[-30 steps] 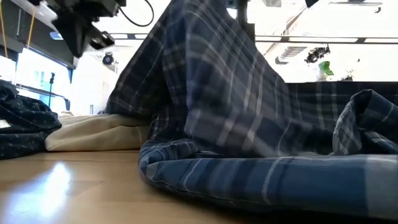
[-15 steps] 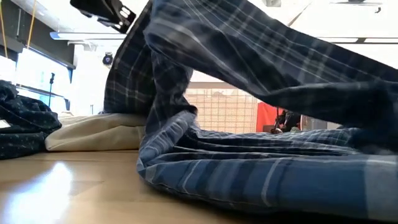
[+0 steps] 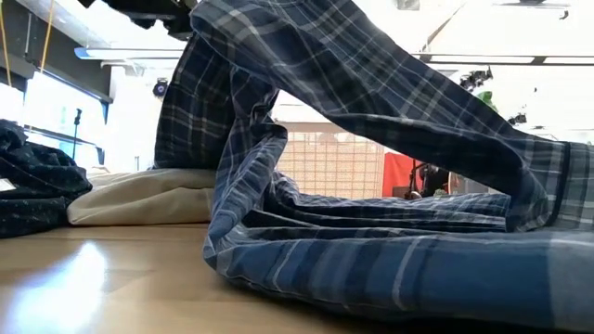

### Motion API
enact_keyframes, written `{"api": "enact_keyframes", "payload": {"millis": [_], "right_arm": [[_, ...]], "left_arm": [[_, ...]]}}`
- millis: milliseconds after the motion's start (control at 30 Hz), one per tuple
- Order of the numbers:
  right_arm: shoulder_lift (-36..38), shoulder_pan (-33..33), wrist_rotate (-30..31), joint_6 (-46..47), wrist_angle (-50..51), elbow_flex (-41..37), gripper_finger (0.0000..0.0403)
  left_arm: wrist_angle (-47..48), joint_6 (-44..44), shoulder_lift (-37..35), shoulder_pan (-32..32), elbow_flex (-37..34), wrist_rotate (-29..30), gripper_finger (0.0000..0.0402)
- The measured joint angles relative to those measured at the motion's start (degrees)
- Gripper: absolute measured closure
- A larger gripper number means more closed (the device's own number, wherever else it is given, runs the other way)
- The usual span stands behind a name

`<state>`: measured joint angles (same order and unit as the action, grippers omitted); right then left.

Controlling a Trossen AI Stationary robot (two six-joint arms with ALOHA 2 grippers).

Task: Fold Laundry from Bin
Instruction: Fold the blue checkered long sleeve

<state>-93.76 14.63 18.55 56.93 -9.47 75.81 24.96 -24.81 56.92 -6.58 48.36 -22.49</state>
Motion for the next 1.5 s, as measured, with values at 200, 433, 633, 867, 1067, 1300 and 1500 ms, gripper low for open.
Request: {"api": "enact_keyframes", "payload": {"millis": [200,433,633,867,1067,1300,1500], "right_arm": [[0.0,0.0,0.0,0.0,0.0,0.0,0.0403],[0.0,0.2,0.1,1.3,0.6,0.0,0.0403],[-0.2,2.2,0.1,4.8,1.7,0.0,0.0403],[-0.3,5.1,-5.5,14.4,-2.9,0.0,0.0403],[0.1,0.4,-5.8,12.1,7.6,6.6,0.0403],[-7.9,-9.2,-11.6,11.3,21.1,7.9,0.0403],[-20.7,-10.6,-17.8,9.2,3.7,8.0,0.0402]], "left_arm": [[-0.3,-4.5,2.2,5.2,-2.4,13.2,0.0179],[3.6,-2.1,5.7,8.1,-5.2,19.1,0.0258],[9.5,-1.8,5.6,8.2,-5.0,11.2,0.0389],[30.2,-2.7,-1.2,8.2,3.5,8.0,0.0401],[36.2,-4.3,-5.9,6.3,15.5,-0.2,0.0401],[44.0,-7.8,-6.0,1.0,19.1,6.1,0.0401],[45.0,-9.8,-5.9,-4.5,19.2,12.0,0.0401]]}}
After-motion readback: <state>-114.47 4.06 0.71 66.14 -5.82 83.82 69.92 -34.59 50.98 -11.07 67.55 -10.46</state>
